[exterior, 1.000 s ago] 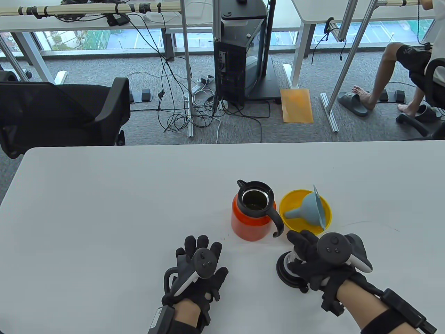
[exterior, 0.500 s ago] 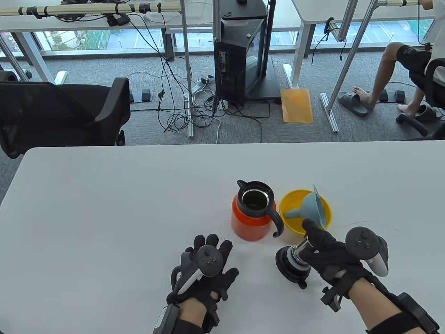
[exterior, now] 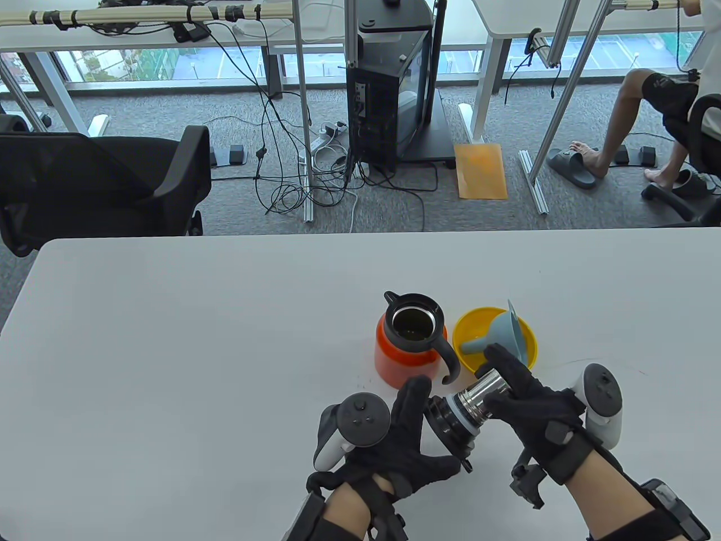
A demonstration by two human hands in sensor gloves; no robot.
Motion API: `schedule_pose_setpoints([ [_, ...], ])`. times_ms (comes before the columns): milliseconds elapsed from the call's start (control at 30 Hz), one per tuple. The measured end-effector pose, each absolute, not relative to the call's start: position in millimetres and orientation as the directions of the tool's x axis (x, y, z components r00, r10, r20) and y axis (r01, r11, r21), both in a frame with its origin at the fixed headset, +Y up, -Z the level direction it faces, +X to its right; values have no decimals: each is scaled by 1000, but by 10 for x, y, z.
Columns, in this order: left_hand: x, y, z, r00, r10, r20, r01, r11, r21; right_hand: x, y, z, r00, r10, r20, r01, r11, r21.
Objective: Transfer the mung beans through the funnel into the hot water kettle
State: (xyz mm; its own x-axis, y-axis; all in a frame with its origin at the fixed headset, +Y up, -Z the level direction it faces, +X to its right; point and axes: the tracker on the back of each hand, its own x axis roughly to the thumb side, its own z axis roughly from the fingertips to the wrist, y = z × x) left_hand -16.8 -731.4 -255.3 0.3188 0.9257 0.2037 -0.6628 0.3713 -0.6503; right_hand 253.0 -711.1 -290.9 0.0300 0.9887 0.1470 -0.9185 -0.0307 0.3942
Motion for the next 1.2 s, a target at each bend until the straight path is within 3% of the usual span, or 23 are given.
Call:
schedule_pose_setpoints([
  [100, -195, -7303, -2566, 235, 951, 202, -715, 310, -627, 2474, -7137, -2920, 56, 988, 141, -926, -1, 377],
  [333, -264, -7274, -2596, 235, 950, 206, -763, 311, -566, 2360, -7258, -2949, 48, 994, 97, -927, 8, 376],
  [500, -398, -7227, -2656, 215, 953, 211, -804, 296, -516, 2360, -7059, -2902, -165, 960, 228, -927, -230, 297],
  [767, -777, -7054, -2769, 271, 940, 209, -841, 336, -423, 2697, -6784, -2688, -443, 788, 427, -782, -573, 247],
  [867, -896, -6980, -2793, 271, 942, 199, -861, 330, -387, 2803, -6884, -2565, -558, 686, 466, -682, -700, 213],
  [967, -989, -6907, -2807, 283, 939, 197, -873, 338, -352, 2865, -7149, -2454, -695, 567, 442, -503, -823, 264],
  [1100, -1046, -6834, -2821, 299, 938, 174, -876, 342, -339, 2912, -7566, -2339, -801, 441, 404, -336, -891, 305],
  [1200, -1056, -6756, -2837, 348, 922, 168, -868, 385, -315, 2916, -7732, -2270, -862, 291, 415, -200, -947, 250],
])
